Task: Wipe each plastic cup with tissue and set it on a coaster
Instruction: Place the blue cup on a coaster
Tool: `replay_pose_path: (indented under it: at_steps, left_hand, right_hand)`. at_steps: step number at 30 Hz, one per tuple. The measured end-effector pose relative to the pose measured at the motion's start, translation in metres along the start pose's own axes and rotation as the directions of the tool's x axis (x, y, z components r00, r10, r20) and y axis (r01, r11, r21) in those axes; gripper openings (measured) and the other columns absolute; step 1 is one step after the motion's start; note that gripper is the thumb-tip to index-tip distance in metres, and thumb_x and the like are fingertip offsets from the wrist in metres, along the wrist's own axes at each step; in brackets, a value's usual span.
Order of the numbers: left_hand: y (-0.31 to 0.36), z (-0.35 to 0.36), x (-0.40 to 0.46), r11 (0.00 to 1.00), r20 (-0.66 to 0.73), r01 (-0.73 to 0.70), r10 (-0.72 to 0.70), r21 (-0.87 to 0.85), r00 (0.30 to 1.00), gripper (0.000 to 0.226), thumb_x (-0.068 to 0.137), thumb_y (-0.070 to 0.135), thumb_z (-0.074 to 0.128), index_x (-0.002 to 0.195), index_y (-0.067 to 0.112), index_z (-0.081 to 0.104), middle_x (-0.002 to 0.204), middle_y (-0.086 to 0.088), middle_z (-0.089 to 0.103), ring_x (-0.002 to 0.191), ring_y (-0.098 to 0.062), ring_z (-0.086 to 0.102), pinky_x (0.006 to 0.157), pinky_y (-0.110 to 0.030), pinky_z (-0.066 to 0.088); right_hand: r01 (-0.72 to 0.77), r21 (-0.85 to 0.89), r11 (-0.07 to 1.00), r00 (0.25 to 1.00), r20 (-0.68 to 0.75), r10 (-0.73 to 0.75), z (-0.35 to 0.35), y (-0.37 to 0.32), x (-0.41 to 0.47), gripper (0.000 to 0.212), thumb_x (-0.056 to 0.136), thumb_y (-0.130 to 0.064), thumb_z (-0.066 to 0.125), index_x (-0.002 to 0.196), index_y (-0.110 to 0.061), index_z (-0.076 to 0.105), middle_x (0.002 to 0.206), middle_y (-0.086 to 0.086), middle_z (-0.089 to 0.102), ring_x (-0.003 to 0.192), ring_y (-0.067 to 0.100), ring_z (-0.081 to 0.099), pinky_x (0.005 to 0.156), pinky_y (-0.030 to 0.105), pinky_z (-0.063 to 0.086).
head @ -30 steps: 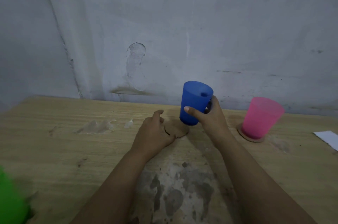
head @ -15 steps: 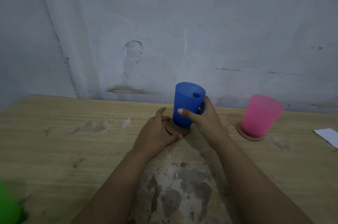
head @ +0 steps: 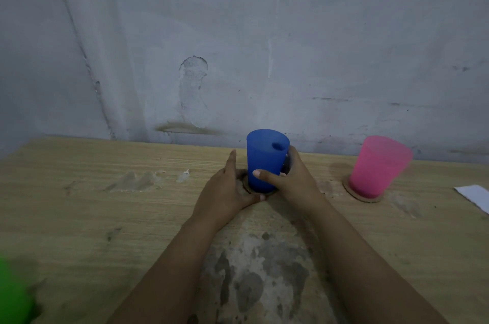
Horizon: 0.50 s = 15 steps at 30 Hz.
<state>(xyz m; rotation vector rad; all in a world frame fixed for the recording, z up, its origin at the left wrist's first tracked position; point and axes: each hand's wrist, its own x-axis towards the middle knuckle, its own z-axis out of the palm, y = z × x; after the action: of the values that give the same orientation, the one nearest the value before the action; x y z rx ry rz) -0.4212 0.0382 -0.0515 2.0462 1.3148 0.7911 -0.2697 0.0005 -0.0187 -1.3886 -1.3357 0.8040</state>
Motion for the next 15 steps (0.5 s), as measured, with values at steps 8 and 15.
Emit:
replay_pose_path:
  at_steps: [8, 15]
  left_hand:
    - [0.006, -0.003, -0.005, 0.999, 0.001, 0.031, -0.031, -0.007, 1.000, 0.123, 0.069, 0.050, 0.078, 0.151, 0.019, -0.010, 0.138, 0.012, 0.052, 0.126, -0.012, 0.049, 0.089, -0.025, 0.040]
    - [0.013, -0.015, -0.035, 0.994, -0.004, 0.099, -0.099, -0.034, 0.995, 0.116, 0.071, 0.042, 0.079, 0.151, 0.022, -0.002, 0.148, -0.001, 0.040, 0.133, -0.018, 0.040, 0.103, -0.032, 0.036]
  right_hand:
    - [-0.046, -0.032, 0.998, 0.999, -0.004, 0.046, 0.002, 0.005, -0.005, 0.075, 0.071, -0.030, 0.080, 0.132, -0.028, 0.037, 0.117, -0.004, 0.060, 0.094, 0.003, 0.059, 0.062, 0.007, 0.047]
    - [-0.096, -0.026, 0.995, 0.995, 0.013, 0.096, -0.009, -0.005, -0.017, 0.088, 0.069, -0.024, 0.082, 0.140, -0.023, 0.029, 0.140, 0.006, 0.047, 0.124, 0.020, 0.049, 0.101, 0.037, 0.043]
